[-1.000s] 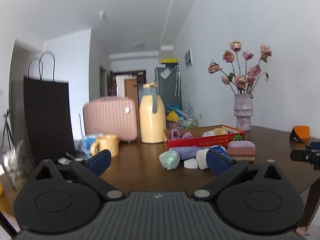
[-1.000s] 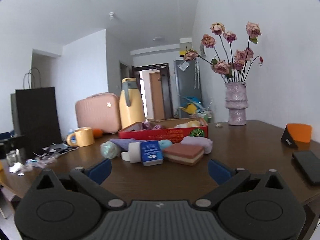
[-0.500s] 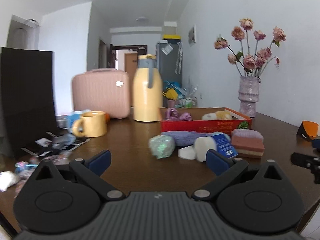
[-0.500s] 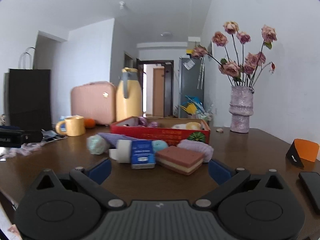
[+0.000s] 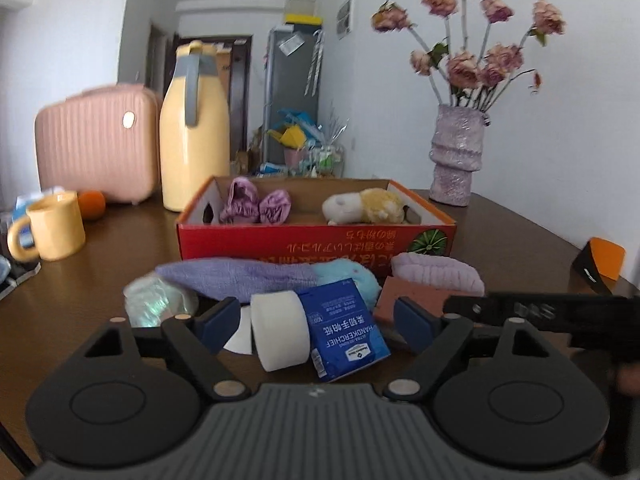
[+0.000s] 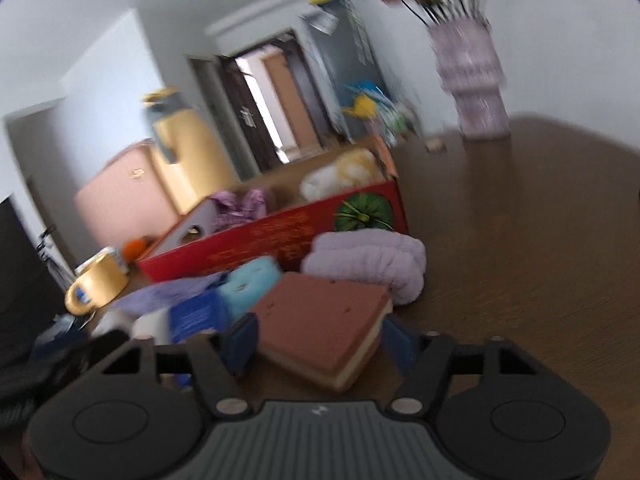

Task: Organize soft objects
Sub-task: 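Grasp the pink sponge block with the right gripper, then lower the pink sponge into the cardboard box and open the right gripper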

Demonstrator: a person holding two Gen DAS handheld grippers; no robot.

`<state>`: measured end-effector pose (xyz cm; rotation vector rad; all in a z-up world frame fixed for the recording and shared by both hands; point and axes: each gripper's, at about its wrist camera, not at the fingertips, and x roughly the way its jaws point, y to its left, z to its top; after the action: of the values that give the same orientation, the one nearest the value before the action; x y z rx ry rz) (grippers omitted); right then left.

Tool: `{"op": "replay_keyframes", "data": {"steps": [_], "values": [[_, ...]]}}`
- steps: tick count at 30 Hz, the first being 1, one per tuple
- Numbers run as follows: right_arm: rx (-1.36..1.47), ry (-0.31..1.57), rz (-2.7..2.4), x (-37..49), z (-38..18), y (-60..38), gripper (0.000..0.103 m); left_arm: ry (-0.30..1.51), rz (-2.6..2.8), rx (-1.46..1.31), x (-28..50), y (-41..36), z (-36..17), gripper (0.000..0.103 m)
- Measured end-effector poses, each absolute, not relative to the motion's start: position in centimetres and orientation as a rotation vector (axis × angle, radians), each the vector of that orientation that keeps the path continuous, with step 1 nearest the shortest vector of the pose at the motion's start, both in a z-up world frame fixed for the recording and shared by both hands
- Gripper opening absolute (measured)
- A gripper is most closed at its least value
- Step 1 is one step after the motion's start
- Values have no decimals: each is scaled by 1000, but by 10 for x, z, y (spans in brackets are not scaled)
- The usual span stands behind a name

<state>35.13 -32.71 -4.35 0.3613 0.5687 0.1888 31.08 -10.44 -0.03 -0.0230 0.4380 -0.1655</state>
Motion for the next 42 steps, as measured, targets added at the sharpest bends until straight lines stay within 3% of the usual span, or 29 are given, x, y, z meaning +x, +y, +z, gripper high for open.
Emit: {"op": "replay_keyframes", "data": {"steps": [2,10,17,21,26,28,35,42], "values": [[350,599,147,368,-49,-326,51,463,-158,-29,315,-105,-6,85],[295,577,213,357,-58,-325,41,544,-125,-48,305,-95,-13,85],[265,628,457,279,-55,-334,41,653,-270,-112,264,-96,-21,84],[249,614,520,242,-56,-323,42,716,-339,-176,244,-91,-29,63],[265,607,543,234,-57,-317,44,778,-350,-305,238,-75,-30,55],[260,600,546,233,-58,-316,44,784,-362,-342,240,-71,-31,44],[307,596,519,232,-58,-316,41,795,-401,-414,244,-65,-26,42],[262,456,486,267,-9,-320,41,681,-469,-418,297,-68,23,42]]}}
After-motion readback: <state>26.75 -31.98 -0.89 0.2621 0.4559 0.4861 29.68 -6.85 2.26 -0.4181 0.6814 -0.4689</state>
